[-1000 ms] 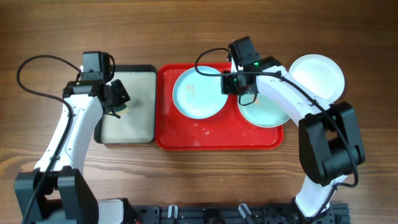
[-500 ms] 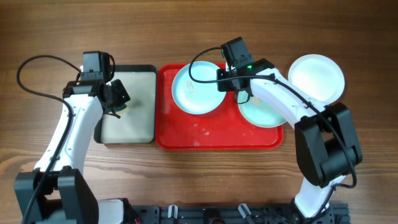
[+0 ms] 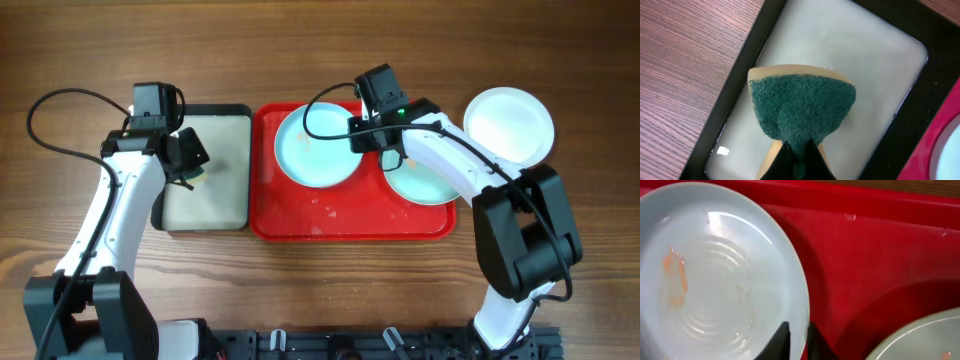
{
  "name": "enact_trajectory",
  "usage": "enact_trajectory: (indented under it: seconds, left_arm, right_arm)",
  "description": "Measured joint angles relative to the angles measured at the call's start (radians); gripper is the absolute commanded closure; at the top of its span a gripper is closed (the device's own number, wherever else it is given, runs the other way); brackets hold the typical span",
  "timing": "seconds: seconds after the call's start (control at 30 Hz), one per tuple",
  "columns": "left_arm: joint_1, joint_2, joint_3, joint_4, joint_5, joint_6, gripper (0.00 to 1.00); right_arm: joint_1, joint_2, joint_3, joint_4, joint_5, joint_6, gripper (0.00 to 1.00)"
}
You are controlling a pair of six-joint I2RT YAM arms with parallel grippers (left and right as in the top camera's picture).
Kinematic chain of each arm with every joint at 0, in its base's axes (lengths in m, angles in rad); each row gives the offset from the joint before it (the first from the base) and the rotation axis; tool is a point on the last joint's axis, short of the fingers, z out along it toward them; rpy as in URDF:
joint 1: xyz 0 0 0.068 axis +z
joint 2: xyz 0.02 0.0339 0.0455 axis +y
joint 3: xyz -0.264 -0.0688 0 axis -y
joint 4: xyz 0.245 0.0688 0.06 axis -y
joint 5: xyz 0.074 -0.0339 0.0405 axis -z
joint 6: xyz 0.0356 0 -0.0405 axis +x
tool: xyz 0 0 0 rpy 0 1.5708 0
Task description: Clean dirty plates on tray and stack at the side
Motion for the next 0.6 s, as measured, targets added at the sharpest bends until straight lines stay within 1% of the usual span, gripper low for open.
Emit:
enact_trajectory:
  seconds: [0.03,0.07,0.17,0.23,0.37,0.53,0.6]
  left_arm:
    - [0.000,0.000,0.000,0.000,0.000,0.000,0.96]
    - [0.000,0.000,0.000,0.000,0.000,0.000,0.96]
    - [0.000,0.000,0.000,0.000,0.000,0.000,0.96]
    - [0.000,0.000,0.000,0.000,0.000,0.000,0.96]
    - [0.000,0.000,0.000,0.000,0.000,0.000,0.96]
    - [0.000,0.000,0.000,0.000,0.000,0.000,0.96]
    - [0.000,0.000,0.000,0.000,0.000,0.000,0.96]
  right_arm:
    - [0.000,0.000,0.000,-0.006,-0.004,-0.007,0.60]
    - [0.000,0.000,0.000,-0.007,-0.006,-0.013,0.57]
    - [0.000,0.000,0.000,-0.005,-0.008,-0.058,0.56]
    - [-0.001,0.001,0.008,-0.005,0.003,-0.076,0.57]
    - [-0.029,0.002,0.036,0.060,0.009,-0.105,0.58]
    - [-0.046,0.003,0.040,0.063,0.002,-0.136,0.69]
    - [-0.045,0.003,0.039,0.063,0.002,-0.142,0.71]
